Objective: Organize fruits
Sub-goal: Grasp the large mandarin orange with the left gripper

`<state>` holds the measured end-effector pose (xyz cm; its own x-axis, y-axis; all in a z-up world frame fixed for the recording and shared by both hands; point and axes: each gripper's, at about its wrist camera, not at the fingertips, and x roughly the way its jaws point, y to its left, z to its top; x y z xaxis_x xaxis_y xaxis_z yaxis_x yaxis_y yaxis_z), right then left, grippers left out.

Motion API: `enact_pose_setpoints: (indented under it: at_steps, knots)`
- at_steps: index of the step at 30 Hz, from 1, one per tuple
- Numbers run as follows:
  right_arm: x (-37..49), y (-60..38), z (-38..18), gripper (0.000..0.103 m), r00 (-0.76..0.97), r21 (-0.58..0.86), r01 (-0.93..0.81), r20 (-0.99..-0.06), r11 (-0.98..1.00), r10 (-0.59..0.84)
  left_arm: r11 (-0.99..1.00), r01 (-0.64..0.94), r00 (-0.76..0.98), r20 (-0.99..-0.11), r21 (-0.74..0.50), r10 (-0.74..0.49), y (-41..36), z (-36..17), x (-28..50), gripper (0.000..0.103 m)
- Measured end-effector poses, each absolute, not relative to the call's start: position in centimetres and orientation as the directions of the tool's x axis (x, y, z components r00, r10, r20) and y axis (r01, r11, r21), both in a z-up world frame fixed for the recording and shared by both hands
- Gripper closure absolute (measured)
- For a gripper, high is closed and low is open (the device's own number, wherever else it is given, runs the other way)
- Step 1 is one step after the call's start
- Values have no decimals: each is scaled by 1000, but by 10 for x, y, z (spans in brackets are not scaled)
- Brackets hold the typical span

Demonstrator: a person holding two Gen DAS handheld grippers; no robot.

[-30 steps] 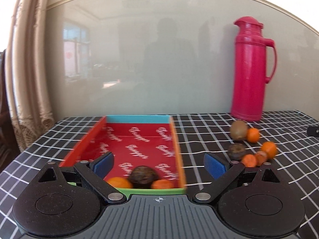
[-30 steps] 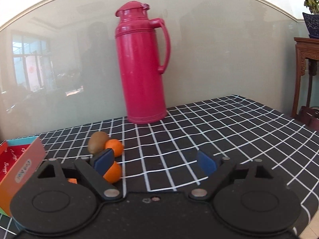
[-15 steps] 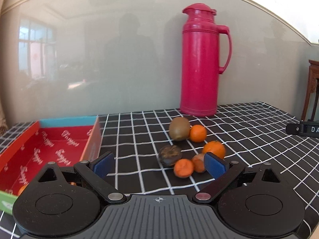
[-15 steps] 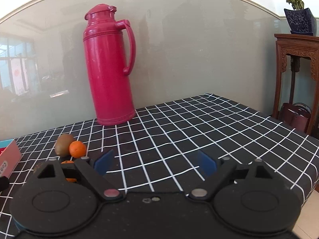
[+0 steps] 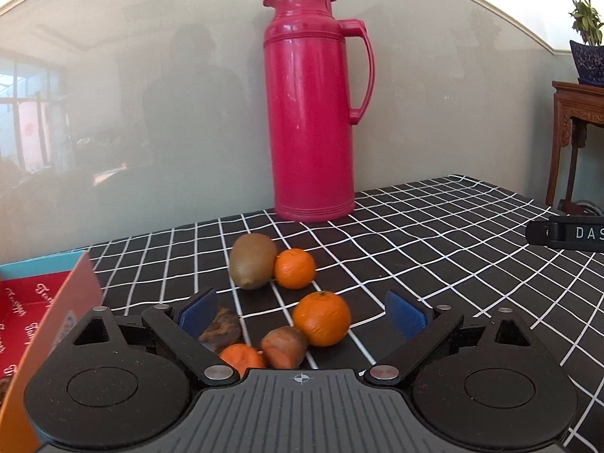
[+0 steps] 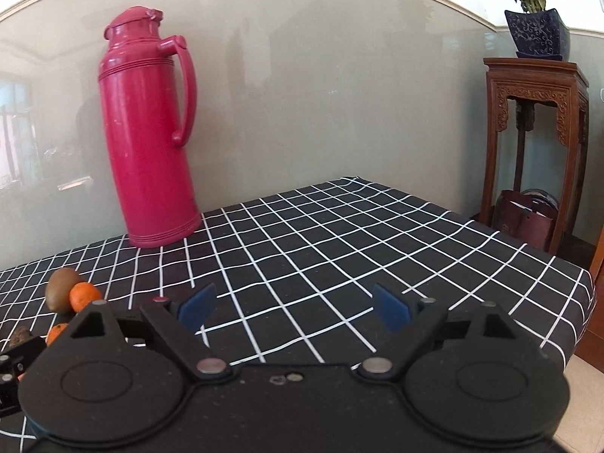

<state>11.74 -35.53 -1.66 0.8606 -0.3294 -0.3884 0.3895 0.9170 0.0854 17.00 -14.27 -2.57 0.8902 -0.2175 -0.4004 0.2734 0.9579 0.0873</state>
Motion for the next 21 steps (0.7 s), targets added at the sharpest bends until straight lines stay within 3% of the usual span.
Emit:
enact_pose_setpoints:
  at_steps: [5, 10, 14, 18, 21]
  knots:
    - [122, -361, -18, 14, 852, 83, 410, -390, 909, -349, 949, 299, 866, -446, 99, -226, -159, -34, 185, 23]
    - [128, -362, -19, 14, 850, 75, 411, -392, 908, -353, 952, 289, 851, -481, 96, -210, -164, -38, 197, 28]
    - [135, -365, -22, 14, 843, 70, 416, -405, 907, -355, 952, 297, 823, -525, 70, -218, -163, -42, 207, 49]
    - [139, -366, -23, 14, 840, 76, 421, -409, 904, -357, 951, 298, 814, -541, 81, -209, -165, -44, 214, 60]
    - [141, -365, -24, 14, 839, 69, 419, -410, 905, -358, 952, 298, 814, -538, 65, -218, -164, -45, 216, 60]
